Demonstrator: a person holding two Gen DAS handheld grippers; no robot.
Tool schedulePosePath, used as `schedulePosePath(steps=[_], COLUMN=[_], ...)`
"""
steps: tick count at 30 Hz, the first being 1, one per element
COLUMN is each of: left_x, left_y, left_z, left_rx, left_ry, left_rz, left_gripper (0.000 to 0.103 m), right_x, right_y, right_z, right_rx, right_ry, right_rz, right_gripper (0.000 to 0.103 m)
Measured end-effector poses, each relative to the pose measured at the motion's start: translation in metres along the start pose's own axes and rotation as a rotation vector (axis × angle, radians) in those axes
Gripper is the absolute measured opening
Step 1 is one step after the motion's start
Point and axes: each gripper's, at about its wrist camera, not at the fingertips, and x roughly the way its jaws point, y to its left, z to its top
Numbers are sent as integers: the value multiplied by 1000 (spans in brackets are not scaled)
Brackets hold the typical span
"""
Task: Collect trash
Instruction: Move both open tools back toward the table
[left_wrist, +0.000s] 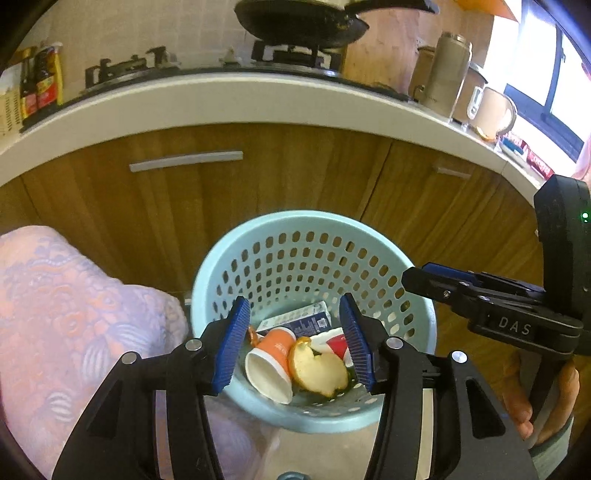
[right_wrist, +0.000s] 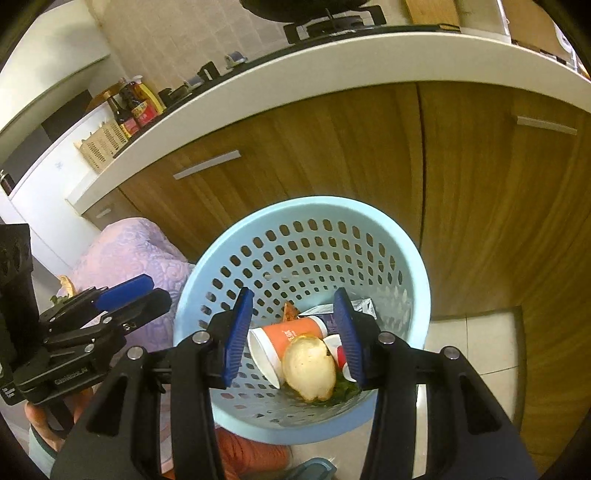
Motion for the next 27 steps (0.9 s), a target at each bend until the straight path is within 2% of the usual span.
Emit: schedulePosePath(steps=[6, 14, 24, 27], left_x=[-38, -103, -191, -212], left_y=[12, 47, 133, 163], left_z=[-9, -34, -67, -82], left_rx=[-24, -89, -220, -268], left_ry=[-63, -155, -256, -278], left_rz=[16, 96, 250, 310], left_gripper=[52, 53, 55, 60], right_x=[-9, -6, 3, 11], right_y=[31, 99, 208, 243], right_z=[0, -6, -11, -13], right_rx=[-57, -172, -347, -389], right_ry=[-19, -11, -28, -45], right_rz=[31, 99, 214, 270], right_gripper=[42, 42, 42, 42])
